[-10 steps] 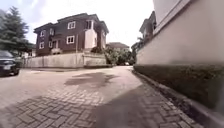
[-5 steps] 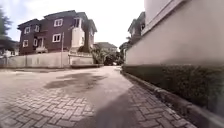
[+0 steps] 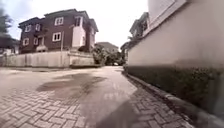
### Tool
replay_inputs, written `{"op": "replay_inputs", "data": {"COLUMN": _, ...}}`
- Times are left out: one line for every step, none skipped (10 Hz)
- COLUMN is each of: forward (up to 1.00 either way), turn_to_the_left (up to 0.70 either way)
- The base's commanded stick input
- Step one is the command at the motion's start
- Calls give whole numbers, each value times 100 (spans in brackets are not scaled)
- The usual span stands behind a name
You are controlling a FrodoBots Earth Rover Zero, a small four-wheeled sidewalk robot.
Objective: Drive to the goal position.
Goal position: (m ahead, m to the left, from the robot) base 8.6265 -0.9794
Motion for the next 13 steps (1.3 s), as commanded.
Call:
{"op": "replay_inputs", "data": {"forward": 70, "turn_to_the_left": 3}}
{"op": "replay_inputs", "data": {"forward": 70, "turn_to_the_left": 3}}
{"op": "replay_inputs", "data": {"forward": 70, "turn_to_the_left": 3}}
{"op": "replay_inputs", "data": {"forward": 70, "turn_to_the_left": 3}}
{"op": "replay_inputs", "data": {"forward": 70, "turn_to_the_left": 3}}
{"op": "replay_inputs", "data": {"forward": 70, "turn_to_the_left": 3}}
{"op": "replay_inputs", "data": {"forward": 70, "turn_to_the_left": 3}}
{"op": "replay_inputs", "data": {"forward": 70, "turn_to_the_left": 3}}
{"op": "replay_inputs", "data": {"forward": 70, "turn_to_the_left": 3}}
{"op": "replay_inputs", "data": {"forward": 70, "turn_to_the_left": 3}}
{"op": "replay_inputs", "data": {"forward": 70, "turn_to_the_left": 3}}
{"op": "replay_inputs", "data": {"forward": 70, "turn_to_the_left": 3}}
{"op": "replay_inputs", "data": {"forward": 70, "turn_to_the_left": 3}}
